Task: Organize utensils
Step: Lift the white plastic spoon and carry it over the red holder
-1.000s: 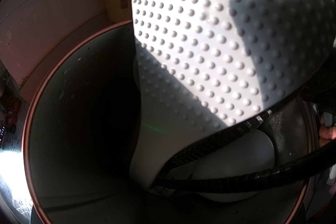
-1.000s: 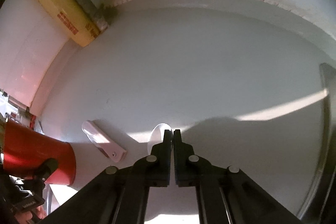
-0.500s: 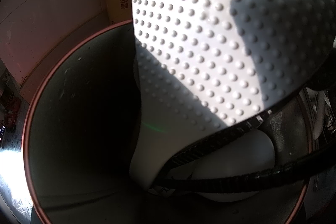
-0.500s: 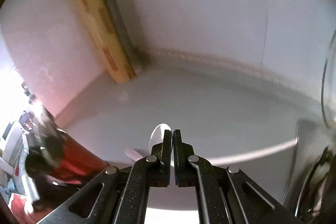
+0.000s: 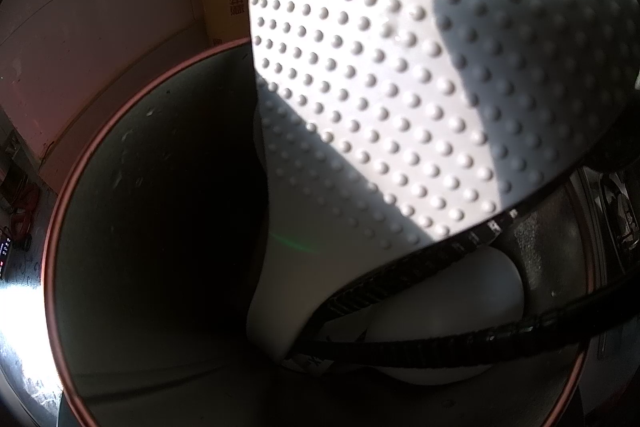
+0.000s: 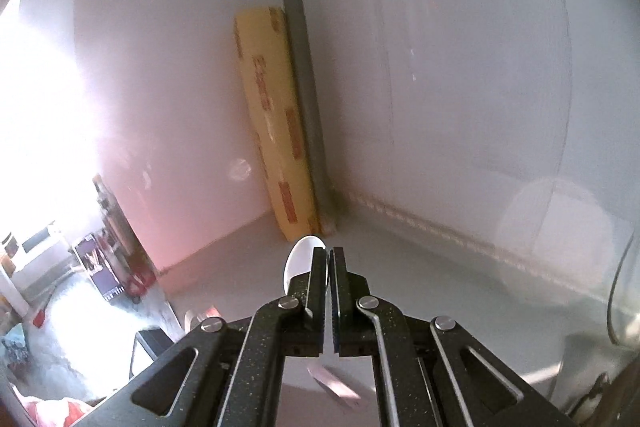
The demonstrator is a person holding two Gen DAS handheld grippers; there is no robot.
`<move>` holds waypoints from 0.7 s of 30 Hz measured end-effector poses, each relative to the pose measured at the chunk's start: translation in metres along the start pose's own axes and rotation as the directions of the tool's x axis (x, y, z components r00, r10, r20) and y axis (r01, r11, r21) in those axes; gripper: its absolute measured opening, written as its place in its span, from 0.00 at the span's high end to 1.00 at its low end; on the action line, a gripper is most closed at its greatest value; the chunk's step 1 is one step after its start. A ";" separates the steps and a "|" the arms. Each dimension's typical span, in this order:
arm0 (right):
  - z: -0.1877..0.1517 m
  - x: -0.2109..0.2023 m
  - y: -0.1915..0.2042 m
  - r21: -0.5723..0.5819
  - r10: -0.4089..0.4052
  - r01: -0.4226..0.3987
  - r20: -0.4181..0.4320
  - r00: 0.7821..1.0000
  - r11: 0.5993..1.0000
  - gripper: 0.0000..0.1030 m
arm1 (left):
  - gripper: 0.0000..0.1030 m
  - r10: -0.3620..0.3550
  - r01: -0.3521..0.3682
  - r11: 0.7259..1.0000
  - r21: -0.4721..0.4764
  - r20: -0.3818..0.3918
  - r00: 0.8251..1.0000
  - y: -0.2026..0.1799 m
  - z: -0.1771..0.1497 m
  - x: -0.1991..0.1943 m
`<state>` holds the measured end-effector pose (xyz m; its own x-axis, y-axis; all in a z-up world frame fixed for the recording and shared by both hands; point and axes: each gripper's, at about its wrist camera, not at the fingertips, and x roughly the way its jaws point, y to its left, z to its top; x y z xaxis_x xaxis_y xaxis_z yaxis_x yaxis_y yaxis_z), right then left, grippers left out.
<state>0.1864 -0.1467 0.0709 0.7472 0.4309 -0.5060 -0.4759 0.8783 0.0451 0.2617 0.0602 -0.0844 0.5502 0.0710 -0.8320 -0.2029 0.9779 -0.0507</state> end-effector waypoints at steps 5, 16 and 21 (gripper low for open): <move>0.014 0.003 0.030 -0.053 0.041 -0.038 0.045 0.998 0.998 0.98 | 0.13 0.002 -0.002 1.000 0.004 -0.010 1.000 -0.002 0.000 0.004; 0.006 0.016 0.085 -0.211 0.063 -0.043 0.090 0.994 0.977 0.98 | 0.12 0.007 -0.007 1.000 0.014 -0.014 1.000 -0.008 -0.009 0.000; -0.010 0.018 0.105 -0.327 0.054 -0.014 0.112 0.992 0.945 0.98 | 0.12 0.008 -0.007 1.000 0.014 -0.014 1.000 -0.009 -0.009 0.000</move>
<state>0.1453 -0.0492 0.0584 0.7679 0.4980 -0.4028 -0.6119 0.7563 -0.2316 0.2557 0.0498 -0.0887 0.5376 0.0757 -0.8398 -0.1953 0.9801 -0.0367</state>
